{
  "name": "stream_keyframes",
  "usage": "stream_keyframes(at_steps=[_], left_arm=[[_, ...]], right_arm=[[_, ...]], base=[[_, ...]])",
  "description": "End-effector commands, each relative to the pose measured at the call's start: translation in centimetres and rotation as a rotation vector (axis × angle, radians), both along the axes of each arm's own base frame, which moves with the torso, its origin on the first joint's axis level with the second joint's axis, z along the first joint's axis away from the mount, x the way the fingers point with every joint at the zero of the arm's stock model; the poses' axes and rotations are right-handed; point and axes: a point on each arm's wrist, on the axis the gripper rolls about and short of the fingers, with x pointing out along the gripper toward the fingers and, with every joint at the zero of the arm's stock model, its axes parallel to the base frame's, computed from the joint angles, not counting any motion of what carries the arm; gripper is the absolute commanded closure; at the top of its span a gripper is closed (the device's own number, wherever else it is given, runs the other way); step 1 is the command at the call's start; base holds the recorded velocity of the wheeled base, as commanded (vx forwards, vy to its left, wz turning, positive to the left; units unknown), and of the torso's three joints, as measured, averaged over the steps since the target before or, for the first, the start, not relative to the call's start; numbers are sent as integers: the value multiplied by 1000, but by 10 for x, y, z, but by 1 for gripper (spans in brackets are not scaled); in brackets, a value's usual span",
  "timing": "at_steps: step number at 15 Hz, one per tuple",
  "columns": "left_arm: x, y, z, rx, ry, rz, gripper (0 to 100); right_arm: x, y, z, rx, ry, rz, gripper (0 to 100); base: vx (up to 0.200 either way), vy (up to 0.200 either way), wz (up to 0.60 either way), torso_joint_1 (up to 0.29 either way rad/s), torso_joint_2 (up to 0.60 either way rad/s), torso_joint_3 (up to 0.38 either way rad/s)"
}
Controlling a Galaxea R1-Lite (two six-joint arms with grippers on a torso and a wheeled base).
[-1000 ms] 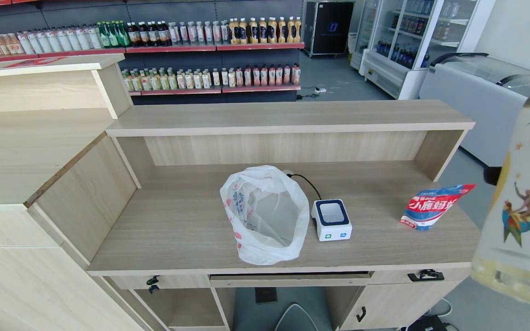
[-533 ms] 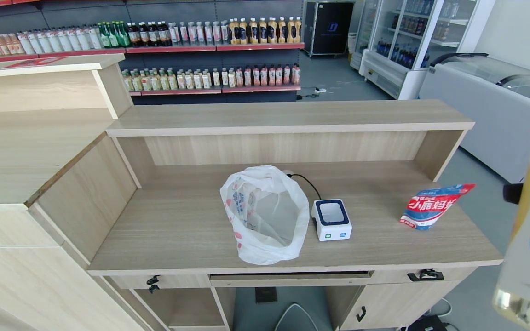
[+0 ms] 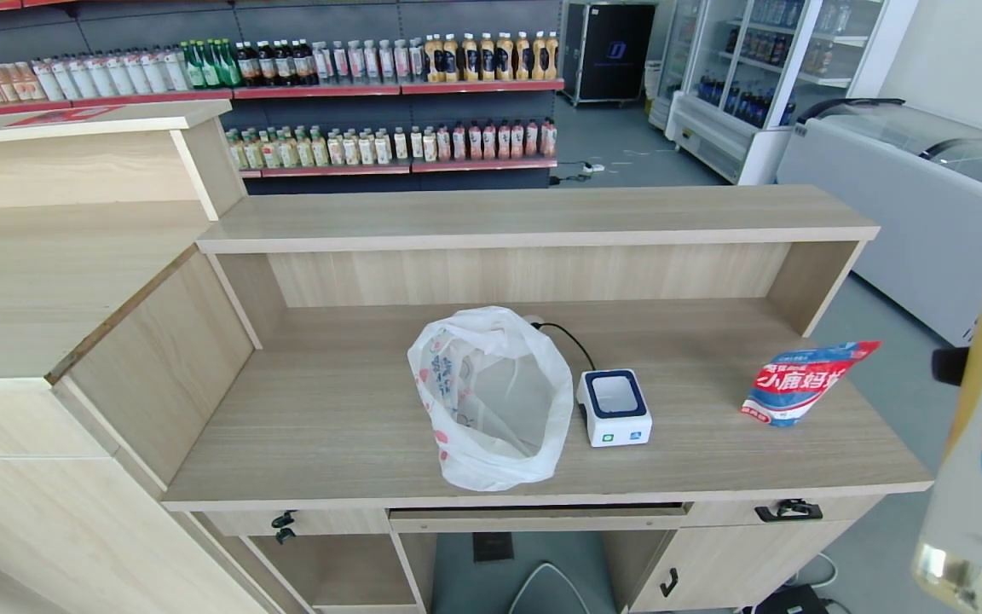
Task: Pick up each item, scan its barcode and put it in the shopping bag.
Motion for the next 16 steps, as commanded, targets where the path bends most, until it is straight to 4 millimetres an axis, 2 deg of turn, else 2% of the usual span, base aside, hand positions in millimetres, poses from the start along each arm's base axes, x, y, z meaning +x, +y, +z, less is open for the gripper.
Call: stream_keyframes(at_steps=[1, 12, 14, 16], left_arm=[[0, 0, 0, 1, -1, 1, 0], [0, 0, 0, 1, -1, 1, 0], [0, 0, 0, 1, -1, 1, 0], [0, 0, 0, 1, -1, 1, 0]], right_arm=[[-1, 0, 0, 0, -2, 1, 100], [-4, -2, 1, 3, -9, -16, 100], [9, -11, -4, -5, -50, -102, 100], [36, -28, -25, -37, -143, -288, 100]], base=[[0, 0, 0, 0, 0, 0], [0, 0, 0, 0, 0, 0], [0, 0, 0, 0, 0, 0], [0, 0, 0, 0, 0, 0]])
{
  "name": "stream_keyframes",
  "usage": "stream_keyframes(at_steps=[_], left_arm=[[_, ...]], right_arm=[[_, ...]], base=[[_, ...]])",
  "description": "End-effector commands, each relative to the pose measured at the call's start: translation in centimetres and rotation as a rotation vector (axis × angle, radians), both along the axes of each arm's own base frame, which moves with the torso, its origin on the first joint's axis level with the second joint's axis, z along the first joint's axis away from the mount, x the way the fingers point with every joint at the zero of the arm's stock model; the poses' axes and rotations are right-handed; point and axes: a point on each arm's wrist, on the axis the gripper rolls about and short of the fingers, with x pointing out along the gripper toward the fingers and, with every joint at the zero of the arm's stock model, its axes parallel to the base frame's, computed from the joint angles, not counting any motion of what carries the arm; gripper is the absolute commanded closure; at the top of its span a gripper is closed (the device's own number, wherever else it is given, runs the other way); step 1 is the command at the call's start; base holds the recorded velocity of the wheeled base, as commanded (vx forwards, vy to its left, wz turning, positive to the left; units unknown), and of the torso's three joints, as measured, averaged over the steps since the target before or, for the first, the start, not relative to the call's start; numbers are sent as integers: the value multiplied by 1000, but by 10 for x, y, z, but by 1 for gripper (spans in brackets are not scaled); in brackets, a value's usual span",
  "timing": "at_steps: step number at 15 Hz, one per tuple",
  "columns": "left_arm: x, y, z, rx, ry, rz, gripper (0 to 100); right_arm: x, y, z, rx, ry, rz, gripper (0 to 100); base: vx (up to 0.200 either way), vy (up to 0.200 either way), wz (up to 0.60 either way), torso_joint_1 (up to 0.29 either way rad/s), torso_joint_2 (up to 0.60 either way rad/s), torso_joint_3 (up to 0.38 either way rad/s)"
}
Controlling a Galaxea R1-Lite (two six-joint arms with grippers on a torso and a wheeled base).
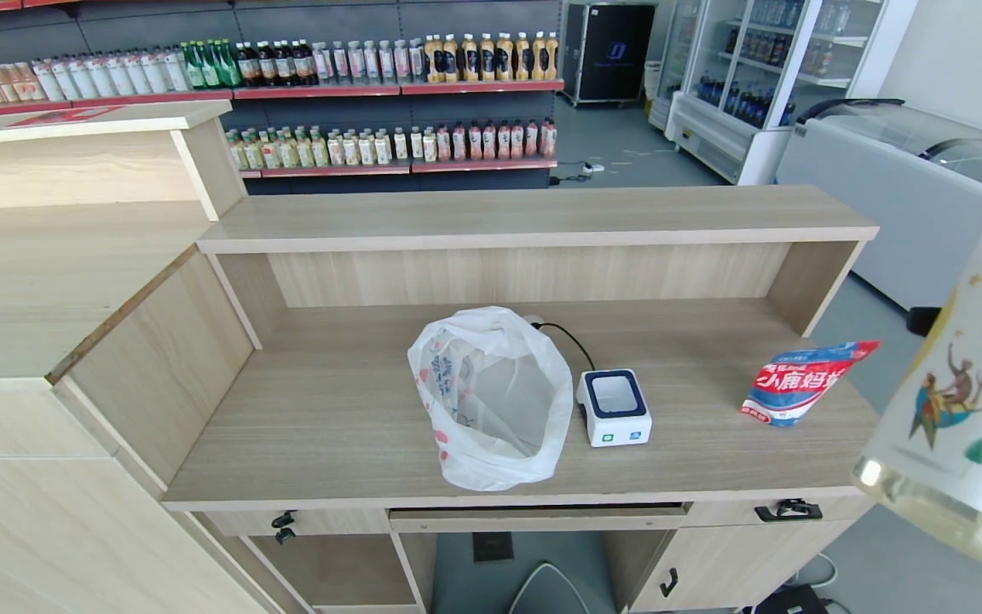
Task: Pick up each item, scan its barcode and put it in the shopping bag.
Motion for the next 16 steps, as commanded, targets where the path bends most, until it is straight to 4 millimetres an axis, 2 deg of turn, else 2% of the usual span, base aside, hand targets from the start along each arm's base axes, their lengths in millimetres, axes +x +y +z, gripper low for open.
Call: stream_keyframes(at_steps=[1, 3, 5, 6, 7, 11, 14, 16], left_arm=[[0, 0, 0, 1, 0, 0, 0], [0, 0, 0, -1, 0, 0, 0], [0, 0, 0, 1, 0, 0, 0], [0, 0, 0, -1, 0, 0, 0], [0, 0, 0, 1, 0, 0, 0], [0, 0, 0, -1, 0, 0, 0], [0, 0, 0, 1, 0, 0, 0], [0, 0, 0, -1, 0, 0, 0]], right_arm=[[36, -22, -28, -41, -29, -193, 100], [57, -48, -51, -126, -151, -339, 100], [81, -69, -72, -279, -365, -500, 100], [89, -72, -77, -344, -436, -559, 100], [107, -80, -85, -523, -588, -708, 100], [125, -85, -94, -626, -682, -813, 100], [127, -97, -103, -825, -793, -896, 100], [125, -105, -104, -892, -854, -898, 100]], base=[[0, 0, 0, 0, 0, 0], [0, 0, 0, 0, 0, 0], [0, 0, 0, 0, 0, 0], [0, 0, 0, 0, 0, 0], [0, 0, 0, 0, 0, 0], [0, 0, 0, 0, 0, 0], [0, 0, 0, 0, 0, 0], [0, 0, 0, 0, 0, 0]])
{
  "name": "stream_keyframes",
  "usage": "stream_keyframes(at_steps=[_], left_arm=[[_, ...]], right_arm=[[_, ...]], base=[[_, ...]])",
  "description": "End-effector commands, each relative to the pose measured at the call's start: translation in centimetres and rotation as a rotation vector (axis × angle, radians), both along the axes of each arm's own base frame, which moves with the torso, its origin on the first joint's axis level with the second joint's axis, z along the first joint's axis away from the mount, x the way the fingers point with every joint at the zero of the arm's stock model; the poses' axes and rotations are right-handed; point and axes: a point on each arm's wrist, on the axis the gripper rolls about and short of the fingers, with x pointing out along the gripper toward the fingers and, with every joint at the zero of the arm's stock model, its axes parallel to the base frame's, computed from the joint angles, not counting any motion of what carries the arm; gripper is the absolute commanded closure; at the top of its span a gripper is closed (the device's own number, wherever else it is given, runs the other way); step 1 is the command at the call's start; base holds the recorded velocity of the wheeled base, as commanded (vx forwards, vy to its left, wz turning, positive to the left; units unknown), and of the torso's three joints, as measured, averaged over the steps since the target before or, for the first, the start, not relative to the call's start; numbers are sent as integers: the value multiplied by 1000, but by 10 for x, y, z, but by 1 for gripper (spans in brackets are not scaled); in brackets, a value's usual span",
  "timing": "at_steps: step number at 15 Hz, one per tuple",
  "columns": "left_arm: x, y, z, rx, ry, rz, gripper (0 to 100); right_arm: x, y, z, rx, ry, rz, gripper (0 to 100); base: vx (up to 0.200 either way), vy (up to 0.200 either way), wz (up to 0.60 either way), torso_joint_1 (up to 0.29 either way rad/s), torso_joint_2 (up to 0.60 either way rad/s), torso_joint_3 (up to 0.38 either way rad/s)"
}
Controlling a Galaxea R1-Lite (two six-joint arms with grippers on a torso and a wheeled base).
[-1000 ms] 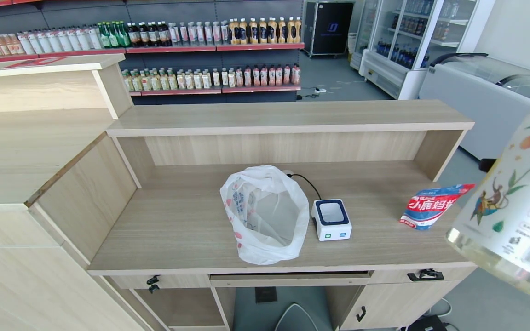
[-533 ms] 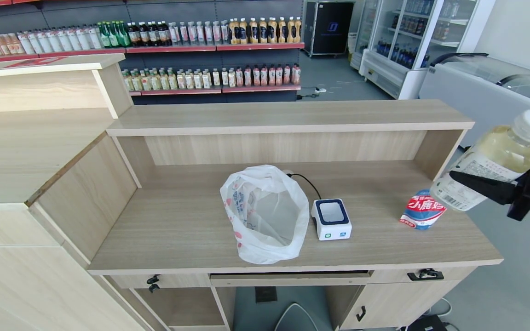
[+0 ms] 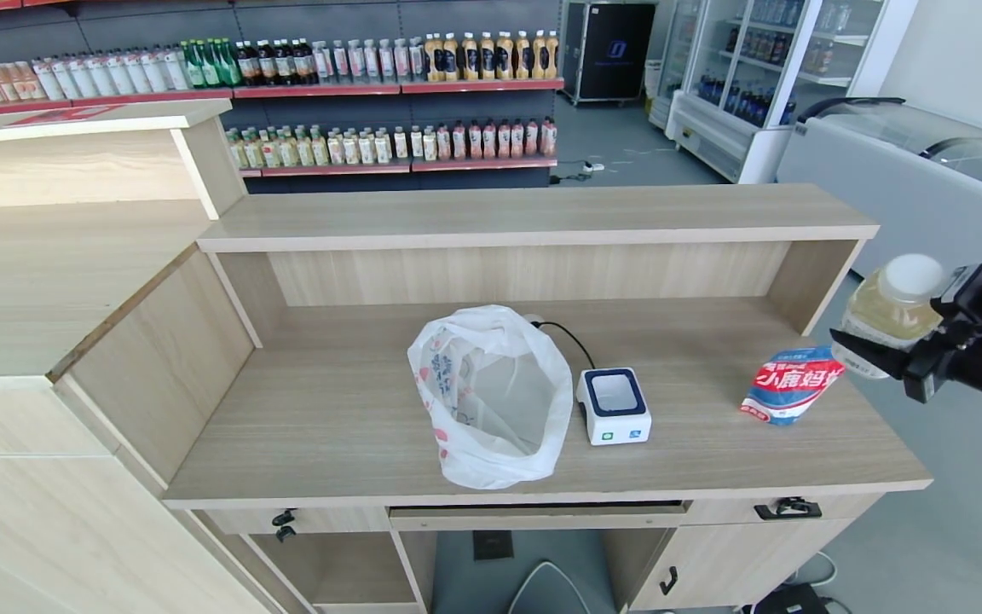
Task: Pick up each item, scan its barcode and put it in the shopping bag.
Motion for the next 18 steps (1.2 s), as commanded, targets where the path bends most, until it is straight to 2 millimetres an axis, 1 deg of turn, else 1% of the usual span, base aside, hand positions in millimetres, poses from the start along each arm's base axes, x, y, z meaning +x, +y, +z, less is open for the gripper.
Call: stream_keyframes(at_steps=[1, 3, 4, 6, 7, 9, 11, 12, 14, 16, 18], left_arm=[[0, 0, 0, 1, -1, 1, 0], [0, 0, 0, 1, -1, 1, 0], [0, 0, 0, -1, -1, 1, 0], [0, 0, 0, 1, -1, 1, 0], [0, 0, 0, 1, -1, 1, 0], [0, 0, 0, -1, -1, 1, 0], [0, 0, 0, -1, -1, 1, 0], [0, 0, 0, 1, -1, 1, 0], [0, 0, 0, 1, -1, 1, 0], [0, 0, 0, 1, -1, 1, 0], [0, 0, 0, 1, -1, 1, 0]], right_arm=[[0, -11, -4, -52, -11, -31, 100], [-1, -14, -4, -103, -29, -41, 100], [1, -17, -1, -122, -48, -46, 100], [5, -19, -2, -230, -101, -37, 100], [8, -19, -6, -257, -111, -34, 100], [20, -19, -14, -284, -164, -20, 100], [32, -15, -29, -274, -172, 87, 100], [34, -15, -33, -273, -168, 114, 100], [46, -16, -52, -282, -167, 241, 100], [58, -19, -60, -296, -193, 321, 100], [60, -24, -66, -330, -202, 314, 100]], base=[[0, 0, 0, 0, 0, 0], [0, 0, 0, 0, 0, 0], [0, 0, 600, 2, 7, 7], [0, 0, 600, 7, 5, 0], [0, 0, 600, -2, 2, 7], [0, 0, 600, 2, 5, 0], [0, 0, 0, 0, 0, 0], [0, 0, 0, 0, 0, 0], [0, 0, 0, 0, 0, 0], [0, 0, 0, 0, 0, 0], [0, 0, 0, 0, 0, 0]])
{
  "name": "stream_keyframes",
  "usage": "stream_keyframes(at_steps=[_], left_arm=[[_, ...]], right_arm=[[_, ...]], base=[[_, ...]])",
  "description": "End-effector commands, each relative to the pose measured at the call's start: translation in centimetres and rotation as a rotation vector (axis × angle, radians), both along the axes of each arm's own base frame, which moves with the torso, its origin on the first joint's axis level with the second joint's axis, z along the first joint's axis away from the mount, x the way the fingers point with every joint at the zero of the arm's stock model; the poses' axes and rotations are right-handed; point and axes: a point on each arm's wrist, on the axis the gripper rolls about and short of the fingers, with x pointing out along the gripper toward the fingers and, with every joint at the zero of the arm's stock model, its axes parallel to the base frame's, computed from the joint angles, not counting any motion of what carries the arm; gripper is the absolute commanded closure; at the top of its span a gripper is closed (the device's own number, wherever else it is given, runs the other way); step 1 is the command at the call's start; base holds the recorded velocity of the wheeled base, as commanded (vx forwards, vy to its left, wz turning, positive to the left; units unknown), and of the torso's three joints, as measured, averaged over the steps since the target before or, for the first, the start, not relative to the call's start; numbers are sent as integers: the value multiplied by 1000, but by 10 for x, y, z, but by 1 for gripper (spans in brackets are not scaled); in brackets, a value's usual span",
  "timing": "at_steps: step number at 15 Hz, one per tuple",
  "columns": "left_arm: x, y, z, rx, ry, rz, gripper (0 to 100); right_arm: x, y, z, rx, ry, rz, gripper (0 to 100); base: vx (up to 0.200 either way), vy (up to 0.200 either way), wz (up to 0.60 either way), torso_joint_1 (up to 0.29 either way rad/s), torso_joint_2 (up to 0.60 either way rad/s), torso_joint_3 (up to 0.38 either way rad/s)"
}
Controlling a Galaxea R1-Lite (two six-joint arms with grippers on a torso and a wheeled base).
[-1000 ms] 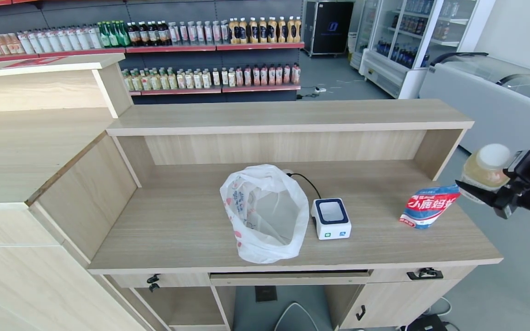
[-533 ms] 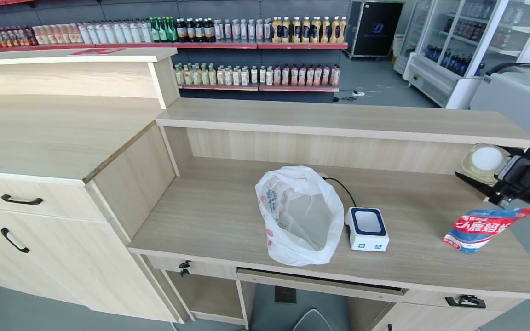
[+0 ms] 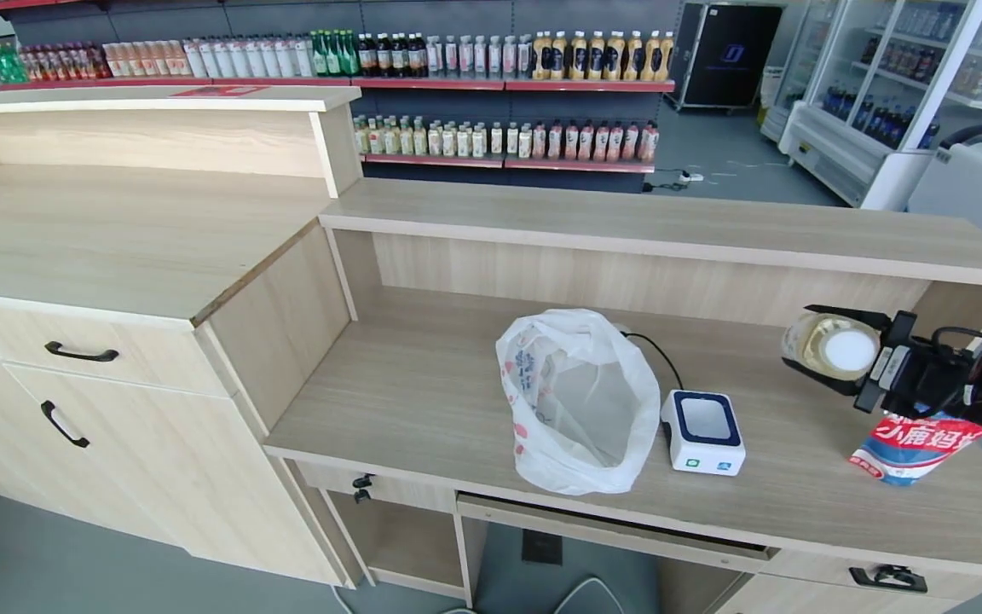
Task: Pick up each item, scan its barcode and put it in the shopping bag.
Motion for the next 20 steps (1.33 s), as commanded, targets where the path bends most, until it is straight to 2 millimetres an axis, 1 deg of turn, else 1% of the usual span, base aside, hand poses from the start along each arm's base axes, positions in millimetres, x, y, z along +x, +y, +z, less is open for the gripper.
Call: stream_keyframes(at_steps=[1, 6, 10, 18, 20], left_arm=[[0, 0, 0, 0, 0, 1, 0], [0, 0, 0, 0, 0, 1, 0], [0, 0, 0, 0, 0, 1, 0], [0, 0, 0, 0, 0, 1, 0], [0, 0, 0, 0, 0, 1, 0]], right_arm=[[5, -6, -14, 2, 29, -10, 100], [9, -11, -34, -30, 36, 20, 100], [11, -12, -45, -34, 51, 30, 100], [16, -12, -63, -35, 75, 56, 100], [20, -8, -63, -37, 70, 68, 100]], base=[[0, 0, 0, 0, 0, 0], [0, 0, 0, 0, 0, 0], [0, 0, 0, 0, 0, 0], [0, 0, 0, 0, 0, 0], [0, 0, 0, 0, 0, 0]])
